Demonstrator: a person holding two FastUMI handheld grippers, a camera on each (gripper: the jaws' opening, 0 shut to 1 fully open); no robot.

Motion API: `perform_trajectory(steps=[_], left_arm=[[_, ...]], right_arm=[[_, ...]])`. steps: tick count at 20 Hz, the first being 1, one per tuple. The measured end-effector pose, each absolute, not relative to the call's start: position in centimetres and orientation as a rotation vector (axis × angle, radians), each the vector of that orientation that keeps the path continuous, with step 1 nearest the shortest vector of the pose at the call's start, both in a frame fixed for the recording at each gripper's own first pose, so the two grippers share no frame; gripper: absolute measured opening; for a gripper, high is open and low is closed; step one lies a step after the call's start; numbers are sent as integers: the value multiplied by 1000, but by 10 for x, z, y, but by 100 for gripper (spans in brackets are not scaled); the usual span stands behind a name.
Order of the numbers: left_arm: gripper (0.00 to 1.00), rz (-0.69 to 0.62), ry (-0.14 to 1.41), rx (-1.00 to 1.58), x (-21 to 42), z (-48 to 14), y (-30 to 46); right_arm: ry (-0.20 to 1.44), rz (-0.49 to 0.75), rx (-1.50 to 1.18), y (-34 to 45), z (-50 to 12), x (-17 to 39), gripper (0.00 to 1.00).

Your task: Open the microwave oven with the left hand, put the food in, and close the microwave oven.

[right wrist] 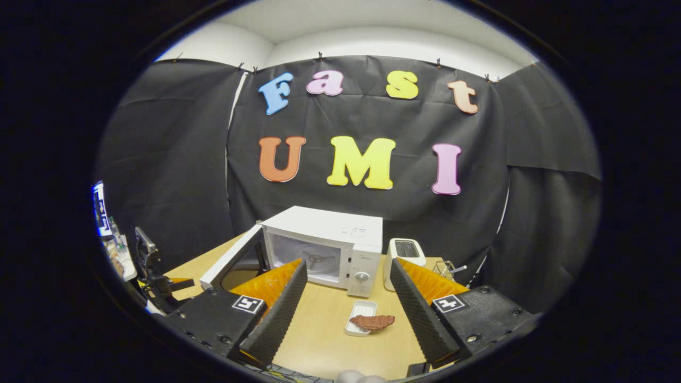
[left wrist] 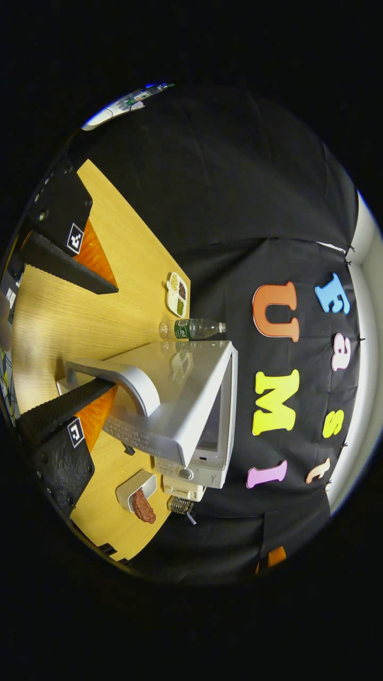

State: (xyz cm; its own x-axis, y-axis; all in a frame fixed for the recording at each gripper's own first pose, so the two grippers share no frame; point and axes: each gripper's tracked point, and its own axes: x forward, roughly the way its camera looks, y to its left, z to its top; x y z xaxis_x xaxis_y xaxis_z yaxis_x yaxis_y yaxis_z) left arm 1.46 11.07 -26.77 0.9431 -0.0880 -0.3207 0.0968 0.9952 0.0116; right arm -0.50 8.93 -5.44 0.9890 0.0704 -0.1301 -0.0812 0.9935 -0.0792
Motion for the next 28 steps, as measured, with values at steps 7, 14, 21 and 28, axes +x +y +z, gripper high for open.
perform_trajectory(steps=[7,14,21,28], left_arm=[[96,-46,332,25,14,-268,145],[95,19,318,55,13,-261,178],[95,67,305,83,6,-248,200],[95,80,289,75,-26,-209,195]], right_arm=[[133,98,-86,104,-57,0,100],[127,101,-107,106,-57,0,100],[155,58,-93,82,-76,3,100],[264,3,-28,32,-159,9,100]])
